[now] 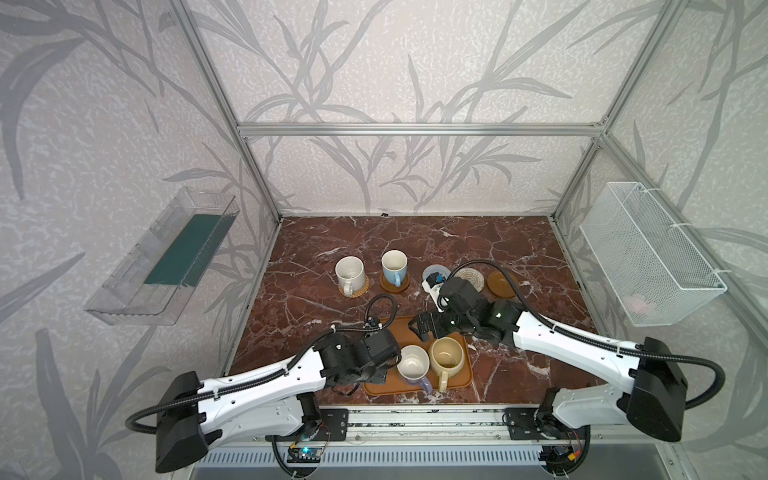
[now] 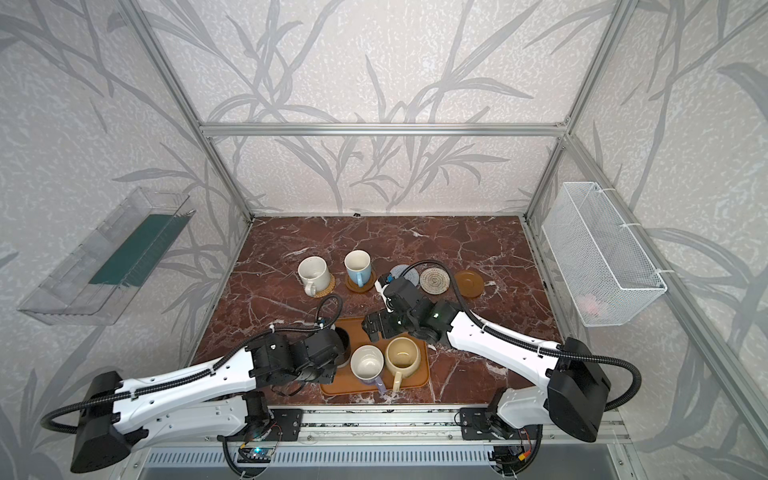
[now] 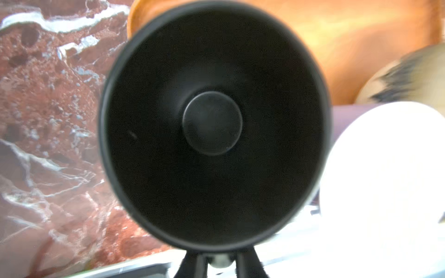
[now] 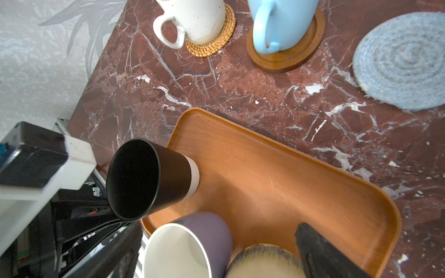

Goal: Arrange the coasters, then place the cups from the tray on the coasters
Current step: 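Lift the black mug off the tray with left gripper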

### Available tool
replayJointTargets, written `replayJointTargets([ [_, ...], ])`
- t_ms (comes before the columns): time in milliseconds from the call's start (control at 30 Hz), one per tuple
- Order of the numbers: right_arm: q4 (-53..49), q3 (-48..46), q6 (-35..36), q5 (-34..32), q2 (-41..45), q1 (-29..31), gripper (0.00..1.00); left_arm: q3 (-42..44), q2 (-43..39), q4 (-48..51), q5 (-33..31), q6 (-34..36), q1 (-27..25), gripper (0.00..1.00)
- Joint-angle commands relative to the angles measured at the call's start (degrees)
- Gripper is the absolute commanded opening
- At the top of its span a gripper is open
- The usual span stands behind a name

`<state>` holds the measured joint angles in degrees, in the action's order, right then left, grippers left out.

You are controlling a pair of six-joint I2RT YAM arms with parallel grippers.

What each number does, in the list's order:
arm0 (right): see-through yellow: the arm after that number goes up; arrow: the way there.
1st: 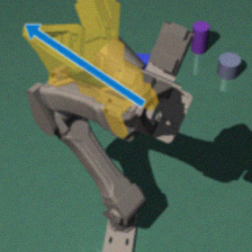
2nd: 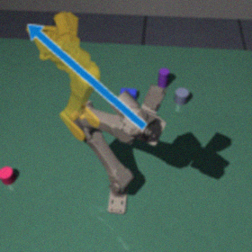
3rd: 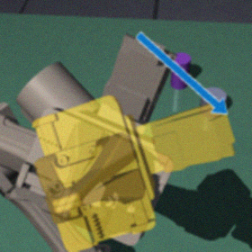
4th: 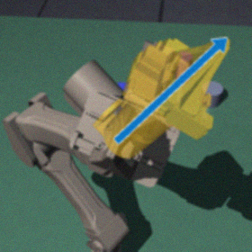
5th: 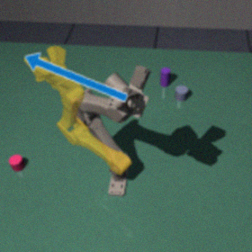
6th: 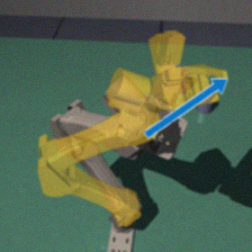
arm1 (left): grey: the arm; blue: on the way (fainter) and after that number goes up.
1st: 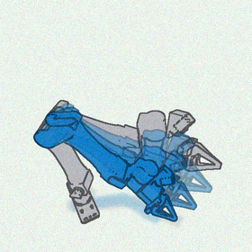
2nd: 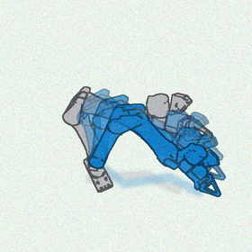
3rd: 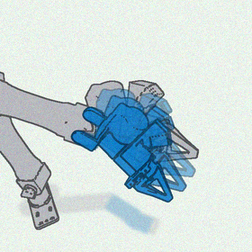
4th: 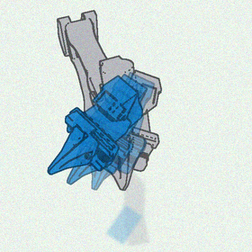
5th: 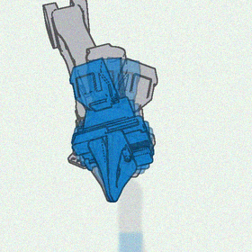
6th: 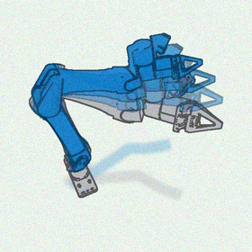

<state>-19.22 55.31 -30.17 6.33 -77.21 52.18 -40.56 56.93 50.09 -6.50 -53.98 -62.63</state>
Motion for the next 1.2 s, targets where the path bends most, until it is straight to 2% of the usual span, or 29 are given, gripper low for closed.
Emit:
replayJointTargets([
  [0,1.4,1.2,0.7,1.1,0.6,0.1,0.99,1.3,-3.5,-1.8,-3.2,-0.9,-0.1,0.07],
  [33,1.5,1.2,0.7,1.1,0.5,0.2,0.99,0.9,-3.7,-1.0,-3.8,-1.0,-0.1,0.02],
  [233,1.9,1.5,0.8,1.3,0.5,0.4,0.99,-1.1,-2.5,0.7,-5.2,-0.3,-0.1,0.0],
  [633,5.7,-1.1,0.8,-0.9,5.2,0.4,0.99,-10.7,-0.4,5.6,-11.3,2.2,0.0,0.0],
  [933,6.0,0.2,4.0,-3.3,6.4,0.3,0.99,-14.1,0.6,5.7,-15.8,0.4,0.1,0.0],
  [1167,6.1,0.9,4.4,-1.6,6.0,-1.6,0.99,-17.2,0.8,5.3,-18.1,3.5,0.4,0.0],
])
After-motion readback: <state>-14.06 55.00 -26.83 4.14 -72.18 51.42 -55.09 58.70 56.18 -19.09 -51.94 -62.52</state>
